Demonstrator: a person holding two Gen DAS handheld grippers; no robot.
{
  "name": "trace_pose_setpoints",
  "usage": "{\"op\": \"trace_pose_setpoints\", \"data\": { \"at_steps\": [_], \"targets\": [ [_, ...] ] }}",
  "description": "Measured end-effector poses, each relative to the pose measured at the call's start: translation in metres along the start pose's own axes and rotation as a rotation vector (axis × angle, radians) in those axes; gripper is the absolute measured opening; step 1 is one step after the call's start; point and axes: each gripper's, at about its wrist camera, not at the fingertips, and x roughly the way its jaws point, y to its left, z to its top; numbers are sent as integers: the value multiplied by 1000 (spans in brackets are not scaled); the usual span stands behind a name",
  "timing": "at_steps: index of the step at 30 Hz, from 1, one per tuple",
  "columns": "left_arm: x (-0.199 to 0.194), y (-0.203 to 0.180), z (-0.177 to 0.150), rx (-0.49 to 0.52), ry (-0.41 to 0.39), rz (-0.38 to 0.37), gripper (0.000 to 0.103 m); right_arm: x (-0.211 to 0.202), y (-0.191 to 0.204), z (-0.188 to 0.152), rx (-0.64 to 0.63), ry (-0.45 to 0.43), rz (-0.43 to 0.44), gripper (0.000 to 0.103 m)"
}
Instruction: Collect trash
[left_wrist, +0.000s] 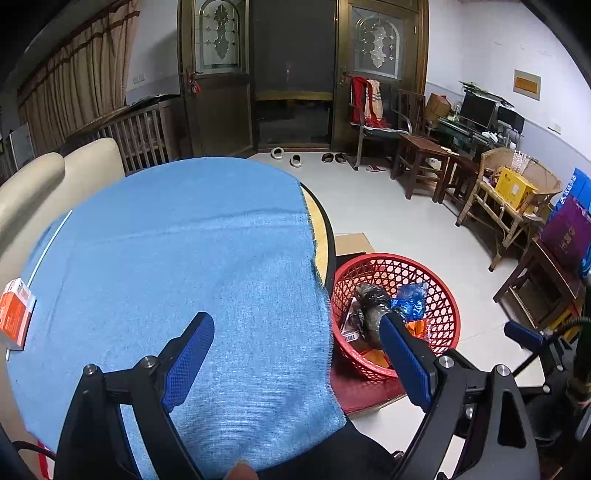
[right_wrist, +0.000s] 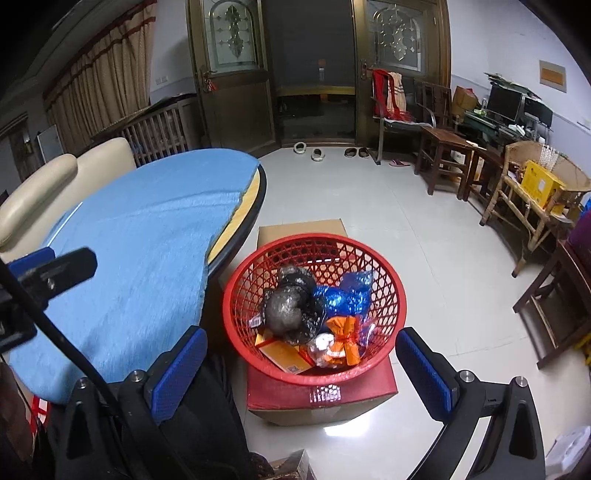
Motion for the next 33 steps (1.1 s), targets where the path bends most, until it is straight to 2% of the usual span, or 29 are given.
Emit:
{"op": "trace_pose_setpoints", "data": {
  "at_steps": [5, 18, 33],
  "targets": [
    [-1, -4, -2, 8, -1, 2, 91, 5, -4, -6, 12, 22, -6, 103],
    [-5, -10, -3, 40, -31, 42, 91, 1, -5, 0, 8, 6, -5, 103],
    [-5, -12, -3, 42, -22, 4, 91, 0, -4, 4, 2, -2, -5, 103]
  ]
}}
